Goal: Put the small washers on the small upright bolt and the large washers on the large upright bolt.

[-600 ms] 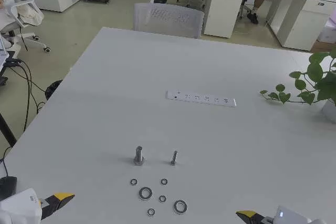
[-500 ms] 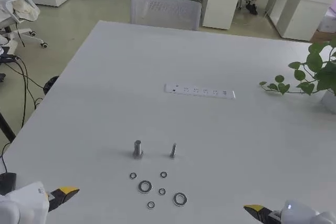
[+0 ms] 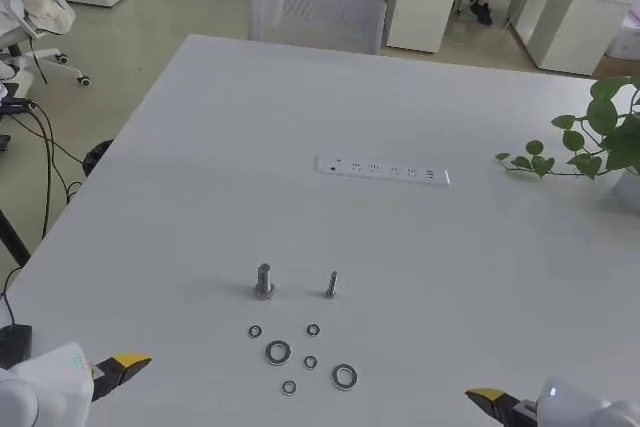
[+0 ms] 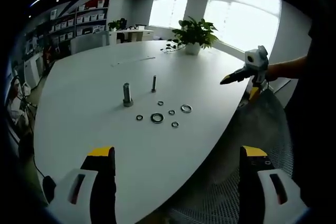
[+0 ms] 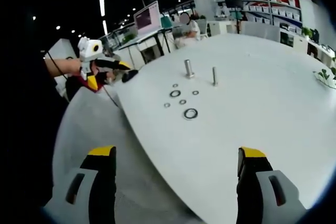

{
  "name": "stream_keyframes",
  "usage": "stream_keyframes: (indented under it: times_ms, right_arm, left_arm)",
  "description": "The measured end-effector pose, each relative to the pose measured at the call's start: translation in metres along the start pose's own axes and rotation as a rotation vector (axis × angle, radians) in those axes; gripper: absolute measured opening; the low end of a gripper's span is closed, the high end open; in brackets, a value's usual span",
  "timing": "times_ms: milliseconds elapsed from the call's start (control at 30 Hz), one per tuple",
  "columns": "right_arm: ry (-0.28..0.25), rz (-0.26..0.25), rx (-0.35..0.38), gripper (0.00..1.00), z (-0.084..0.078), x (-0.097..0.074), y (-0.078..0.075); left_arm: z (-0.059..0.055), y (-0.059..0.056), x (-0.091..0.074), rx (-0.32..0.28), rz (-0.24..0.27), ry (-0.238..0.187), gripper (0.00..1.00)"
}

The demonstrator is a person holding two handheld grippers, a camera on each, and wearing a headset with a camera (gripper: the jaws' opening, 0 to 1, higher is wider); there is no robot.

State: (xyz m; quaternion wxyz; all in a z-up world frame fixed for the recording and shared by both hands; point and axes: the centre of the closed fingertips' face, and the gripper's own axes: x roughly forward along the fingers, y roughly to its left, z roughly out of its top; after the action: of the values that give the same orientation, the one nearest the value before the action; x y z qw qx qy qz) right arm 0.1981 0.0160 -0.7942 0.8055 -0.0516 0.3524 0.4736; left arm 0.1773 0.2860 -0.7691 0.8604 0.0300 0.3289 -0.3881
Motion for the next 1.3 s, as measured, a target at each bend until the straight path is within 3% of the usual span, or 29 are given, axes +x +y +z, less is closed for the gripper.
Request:
stream_keyframes:
  times_ms: [200,367,800,867,1300]
  right_arm:
    - [0.041,-0.007,-0.009,0.95,-0.004,0.002,-0.002]
    - [0.037,-0.006,-0.02,0.95,0.004,0.005,-0.001]
    - [0.088,0.026,-0.099,0.93,0.024,0.028,0.006]
    - [0.116,0.024,-0.111,0.9,0.023,0.031,0.005]
    - [0.148,0.04,-0.155,0.88,0.043,0.058,-0.001]
  left_arm:
    - [0.001,0.001,0.0,-0.027,0.004,-0.011,0.97]
    - [-0.003,0.002,0.003,-0.009,0.01,0.007,0.97]
    - [0.001,0.006,0.004,-0.003,0.025,-0.014,0.97]
    - [-0.001,0.009,0.004,-0.005,0.042,-0.01,0.97]
    - [0.003,0.017,0.006,0.0,0.049,-0.023,0.95]
